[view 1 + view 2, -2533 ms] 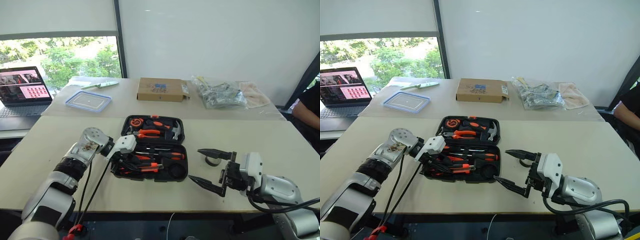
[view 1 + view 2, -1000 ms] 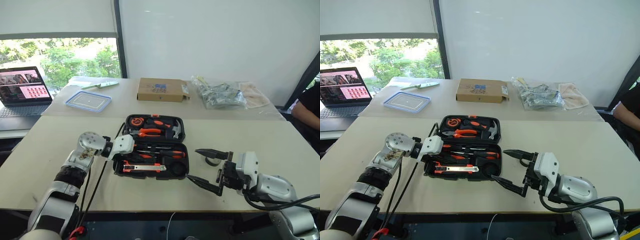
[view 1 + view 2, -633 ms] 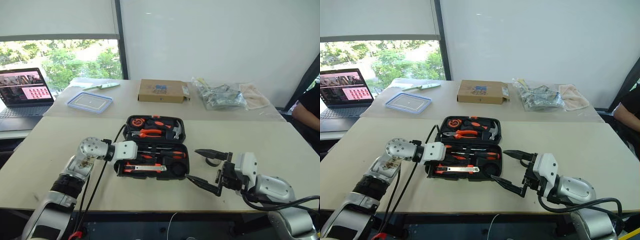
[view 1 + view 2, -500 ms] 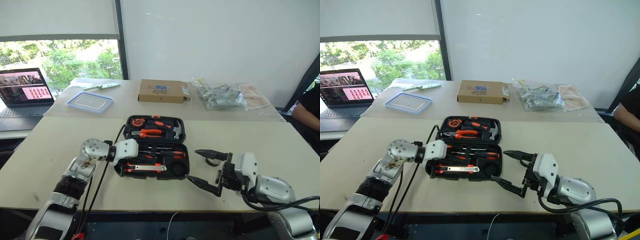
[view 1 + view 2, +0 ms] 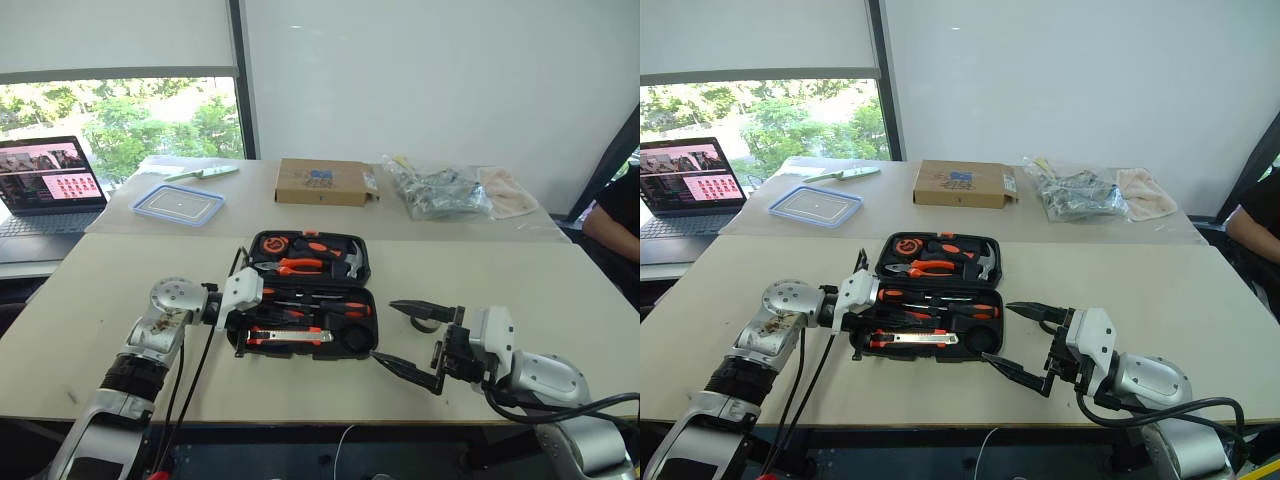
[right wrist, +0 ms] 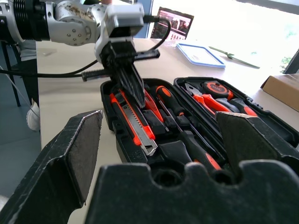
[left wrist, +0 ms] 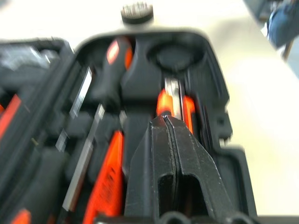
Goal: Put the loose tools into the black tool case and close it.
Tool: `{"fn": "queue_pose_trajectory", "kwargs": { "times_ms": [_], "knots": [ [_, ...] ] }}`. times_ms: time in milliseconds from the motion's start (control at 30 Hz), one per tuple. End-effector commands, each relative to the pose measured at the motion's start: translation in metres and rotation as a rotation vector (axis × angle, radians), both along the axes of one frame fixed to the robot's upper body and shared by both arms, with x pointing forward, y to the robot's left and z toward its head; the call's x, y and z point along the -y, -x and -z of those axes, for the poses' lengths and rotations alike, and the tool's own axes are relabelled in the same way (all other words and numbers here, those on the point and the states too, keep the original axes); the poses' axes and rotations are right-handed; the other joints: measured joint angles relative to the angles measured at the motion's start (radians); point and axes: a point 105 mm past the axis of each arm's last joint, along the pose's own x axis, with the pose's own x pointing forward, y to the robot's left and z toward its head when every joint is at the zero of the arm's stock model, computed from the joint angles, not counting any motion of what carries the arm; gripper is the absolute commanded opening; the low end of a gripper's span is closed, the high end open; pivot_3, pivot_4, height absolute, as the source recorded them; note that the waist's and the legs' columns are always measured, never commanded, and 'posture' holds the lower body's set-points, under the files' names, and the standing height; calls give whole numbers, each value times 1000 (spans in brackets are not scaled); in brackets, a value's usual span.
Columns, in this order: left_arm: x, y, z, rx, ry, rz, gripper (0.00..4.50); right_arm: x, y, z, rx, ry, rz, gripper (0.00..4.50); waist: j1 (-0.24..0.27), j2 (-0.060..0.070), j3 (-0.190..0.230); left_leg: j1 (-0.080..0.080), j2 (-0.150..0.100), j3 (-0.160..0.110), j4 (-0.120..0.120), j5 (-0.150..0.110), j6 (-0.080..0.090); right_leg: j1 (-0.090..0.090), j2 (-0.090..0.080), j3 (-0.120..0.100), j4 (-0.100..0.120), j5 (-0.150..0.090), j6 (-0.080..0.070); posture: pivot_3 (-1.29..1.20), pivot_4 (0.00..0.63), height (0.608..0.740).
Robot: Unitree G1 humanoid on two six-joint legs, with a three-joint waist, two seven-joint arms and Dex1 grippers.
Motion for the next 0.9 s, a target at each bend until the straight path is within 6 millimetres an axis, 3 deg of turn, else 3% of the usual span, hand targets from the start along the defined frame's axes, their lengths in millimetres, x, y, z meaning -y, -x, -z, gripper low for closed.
{"fn": "queue_pose_trajectory", "kwargs": {
  "times_ms": [33,233,633,733,800,900],
  "knots": [
    [-2,-1,1,-7,-7,-19,39,1,3,-11,50,-4,-3,4500,0,0,0,0,0,0,0,0,0,0,0,0,0,0,0,0,150,740],
    [-5,-3,21,-58,-93,-65,39,2,1,-11,50,-2,0,4500,1,0,0,1,0,0,0,0,0,1,0,0,0,0,0,0,150,740],
    [-6,12,61,-206,-255,-108,39,9,3,-13,50,8,27,4500,1,7,-5,7,0,0,0,-2,4,5,-2,1,-1,0,0,0,150,740],
    [3,9,50,-151,-171,-85,39,15,5,-13,42,20,45,4500,3,13,-9,7,0,0,-1,-2,4,5,-2,1,-1,0,0,0,150,740],
    [14,5,24,-60,3,-60,39,23,9,-12,19,29,70,4500,4,15,-11,7,0,0,-1,-2,4,5,-2,1,-1,-1,0,0,150,740],
    [4,3,-5,-17,163,-70,39,42,16,-8,-45,42,122,4500,9,13,-10,5,-1,0,-1,-2,4,4,-3,1,-1,-1,1,0,150,740]
  ]
}}
